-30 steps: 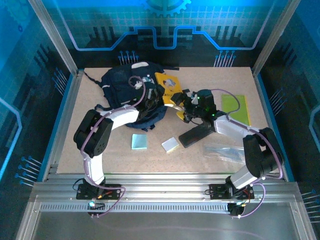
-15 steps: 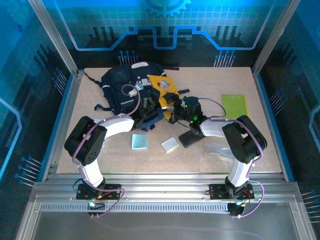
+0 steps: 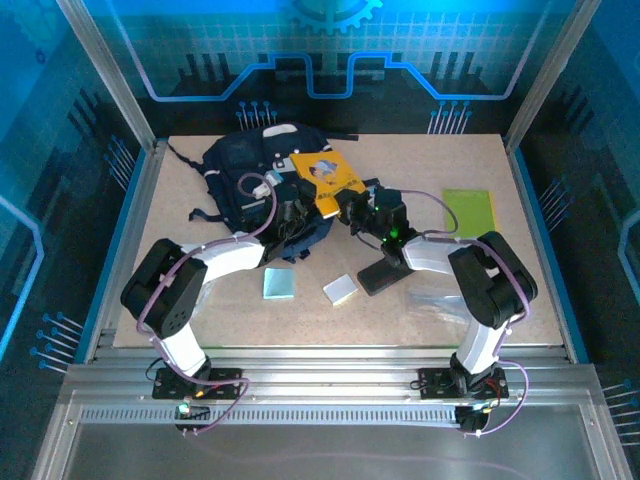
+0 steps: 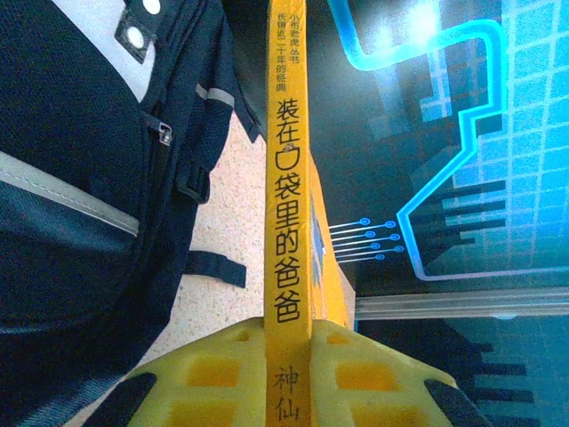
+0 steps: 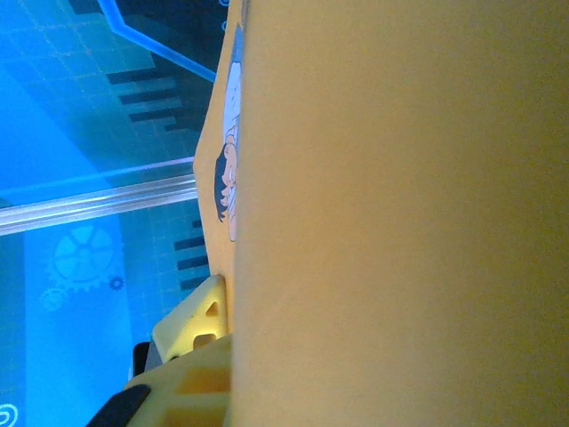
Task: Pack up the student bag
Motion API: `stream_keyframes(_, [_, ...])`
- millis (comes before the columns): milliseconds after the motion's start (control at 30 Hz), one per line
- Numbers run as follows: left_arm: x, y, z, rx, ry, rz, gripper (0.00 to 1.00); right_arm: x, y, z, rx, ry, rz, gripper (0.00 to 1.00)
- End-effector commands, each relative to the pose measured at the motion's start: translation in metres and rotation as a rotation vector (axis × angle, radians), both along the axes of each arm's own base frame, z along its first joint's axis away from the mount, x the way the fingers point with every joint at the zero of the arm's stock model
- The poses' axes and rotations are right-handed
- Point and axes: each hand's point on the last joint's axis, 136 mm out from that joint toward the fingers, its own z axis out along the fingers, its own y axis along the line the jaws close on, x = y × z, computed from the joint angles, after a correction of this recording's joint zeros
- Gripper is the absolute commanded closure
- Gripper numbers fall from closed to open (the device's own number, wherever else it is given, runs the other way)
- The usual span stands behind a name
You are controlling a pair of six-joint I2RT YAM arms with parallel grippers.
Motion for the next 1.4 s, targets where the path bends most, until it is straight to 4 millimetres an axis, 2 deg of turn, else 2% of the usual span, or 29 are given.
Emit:
stream_keyframes(0, [-0.004, -0.005, 0.030, 0.041, -0.079, -0.049, 1.00, 0.001, -0.020, 0.009, -0.092, -0.038, -0.039, 1.00])
stream_keyframes(33, [-0.005, -0.006, 0.030, 0.084, -0.079, -0.073, 0.92, 0.000, -0.024, 0.010, -0.119, -0.045, -0.036, 1.00])
stream_keyframes(100, [-0.007, -0.006, 0.030, 0.182, -0.067, -0.133, 0.63, -0.001, -0.035, 0.013, -0.175, -0.060, -0.020, 1.00])
stream_keyframes(133, [-0.008, -0.005, 0.028, 0.238, -0.053, -0.161, 0.50, -0.003, -0.042, 0.006, -0.224, -0.047, -0.003, 1.00])
stream_keyframes(200, [-0.009, 0.001, 0.025, 0.344, -0.029, -0.215, 0.39, 0.000, -0.051, 0.017, -0.288, -0.077, 0.038, 1.00])
stream_keyframes(467, [-0.001, 0.016, 0.001, 0.780, 0.096, -0.506, 0.34, -0.016, -0.099, 0.015, -0.541, -0.084, 0.157, 1.00])
stream_keyframes(633, [0.010, 0.028, -0.029, 1.085, 0.233, -0.680, 0.30, -0.029, -0.126, 0.017, -0.617, -0.086, 0.183, 1.00])
stream_keyframes(733, [0.014, 0.031, -0.047, 1.195, 0.288, -0.772, 0.29, -0.036, -0.140, 0.018, -0.629, -0.088, 0.170, 1.00])
stream_keyframes(833, [0.010, 0.029, -0.069, 1.236, 0.356, -0.893, 0.29, -0.041, -0.152, 0.019, -0.633, -0.085, 0.151, 1.00])
stream_keyframes(933, [0.010, 0.037, -0.087, 1.301, 0.418, -0.942, 0.29, -0.043, -0.159, 0.018, -0.633, -0.082, 0.138, 1.00])
stream_keyframes(1067, [0.006, 0.049, -0.105, 1.357, 0.481, -0.959, 0.29, -0.045, -0.162, 0.017, -0.632, -0.079, 0.135, 1.00])
stream_keyframes(1267, [0.004, 0.069, -0.131, 1.336, 0.574, -0.967, 0.28, -0.045, -0.162, 0.013, -0.617, -0.074, 0.132, 1.00])
stream_keyframes(1367, [-0.005, 0.075, -0.146, 1.325, 0.643, -1.009, 0.27, -0.046, -0.162, 0.011, -0.615, -0.068, 0.127, 1.00])
